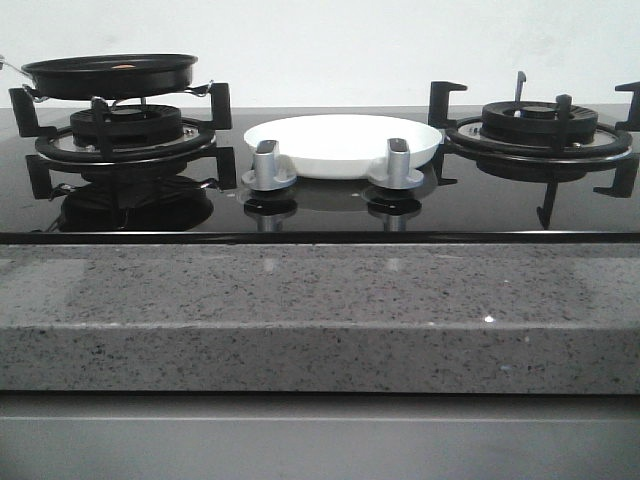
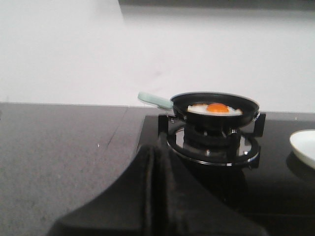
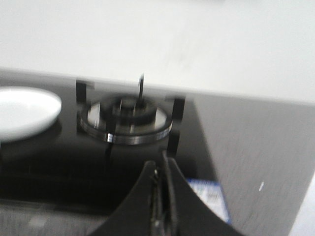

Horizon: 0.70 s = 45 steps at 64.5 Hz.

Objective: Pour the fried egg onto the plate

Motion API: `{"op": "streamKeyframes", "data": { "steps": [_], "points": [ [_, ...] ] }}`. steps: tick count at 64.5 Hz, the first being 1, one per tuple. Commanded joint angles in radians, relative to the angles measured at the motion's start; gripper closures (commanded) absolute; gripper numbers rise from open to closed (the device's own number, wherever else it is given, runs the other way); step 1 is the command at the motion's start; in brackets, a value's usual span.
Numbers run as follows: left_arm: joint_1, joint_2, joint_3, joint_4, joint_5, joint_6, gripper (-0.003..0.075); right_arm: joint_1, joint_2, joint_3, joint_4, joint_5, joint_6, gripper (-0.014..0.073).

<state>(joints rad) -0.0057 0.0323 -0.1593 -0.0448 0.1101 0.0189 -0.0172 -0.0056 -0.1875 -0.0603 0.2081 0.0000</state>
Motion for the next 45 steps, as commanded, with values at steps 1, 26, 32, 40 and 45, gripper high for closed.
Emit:
{"op": "streamKeyframes", "data": {
  "steps": [1, 26, 32, 40, 45],
  "points": [
    [0.000, 0.111, -0.152, 0.018, -0.008, -0.003, 0.0740, -0.006, 0.060, -0.142, -0.054, -0.022, -0.008, 0.0651],
    [0.000, 0.471, -0.418, 0.020, 0.017, -0.003, 0.0731, -0.006, 0.387, -0.458, -0.070, 0.176, -0.008, 0.0647],
    [0.000, 0.471, -0.418, 0.020, 0.016, -0.003, 0.0640, -0.006, 0.390, -0.458, -0.070, 0.176, -0.008, 0.0557],
    [0.000, 0.471, -0.418, 0.020, 0.016, -0.003, 0.0378, -0.006, 0.390, -0.458, -0.070, 0.175, -0.008, 0.0283],
    [0.000, 0.471, -0.418, 0.045, 0.016, -0.003, 0.0129, -0.006, 0.390, -0.458, -0.070, 0.172, -0.008, 0.0091]
  ]
}}
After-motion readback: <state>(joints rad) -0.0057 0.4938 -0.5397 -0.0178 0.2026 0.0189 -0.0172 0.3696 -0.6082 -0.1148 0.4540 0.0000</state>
